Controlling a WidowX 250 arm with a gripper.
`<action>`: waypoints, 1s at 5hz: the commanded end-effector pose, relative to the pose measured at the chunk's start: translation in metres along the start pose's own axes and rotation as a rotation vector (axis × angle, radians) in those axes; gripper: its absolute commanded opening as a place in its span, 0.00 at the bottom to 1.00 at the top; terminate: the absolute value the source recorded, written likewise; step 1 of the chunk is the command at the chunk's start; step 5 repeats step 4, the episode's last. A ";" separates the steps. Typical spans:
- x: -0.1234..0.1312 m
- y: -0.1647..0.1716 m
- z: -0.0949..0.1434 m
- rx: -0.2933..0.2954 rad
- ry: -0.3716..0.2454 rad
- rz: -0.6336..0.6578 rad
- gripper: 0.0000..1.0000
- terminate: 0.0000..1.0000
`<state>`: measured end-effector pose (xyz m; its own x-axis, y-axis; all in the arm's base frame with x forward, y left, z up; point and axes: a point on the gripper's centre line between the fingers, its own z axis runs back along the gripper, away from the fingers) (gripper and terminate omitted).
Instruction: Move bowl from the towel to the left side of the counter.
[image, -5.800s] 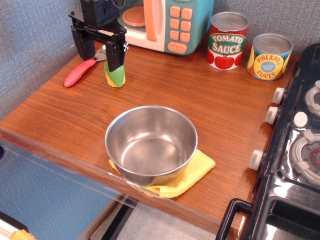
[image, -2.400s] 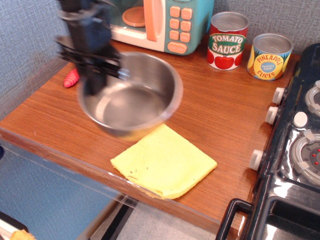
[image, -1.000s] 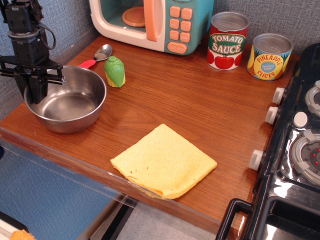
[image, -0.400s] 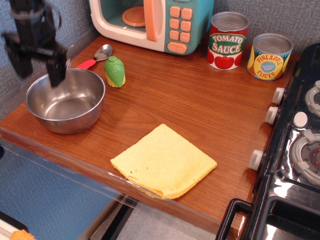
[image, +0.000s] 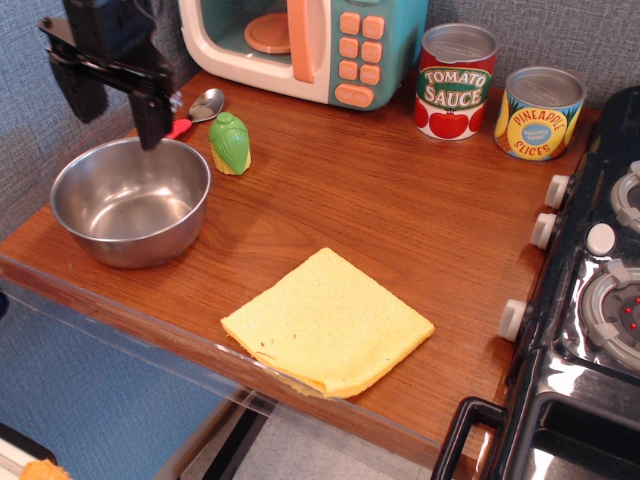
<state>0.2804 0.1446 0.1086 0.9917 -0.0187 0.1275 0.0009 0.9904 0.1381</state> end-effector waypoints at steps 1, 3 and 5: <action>-0.011 -0.005 0.012 0.001 -0.006 0.010 1.00 0.00; -0.013 -0.010 0.009 -0.018 0.022 0.023 1.00 0.00; -0.013 -0.010 0.009 -0.018 0.022 0.023 1.00 1.00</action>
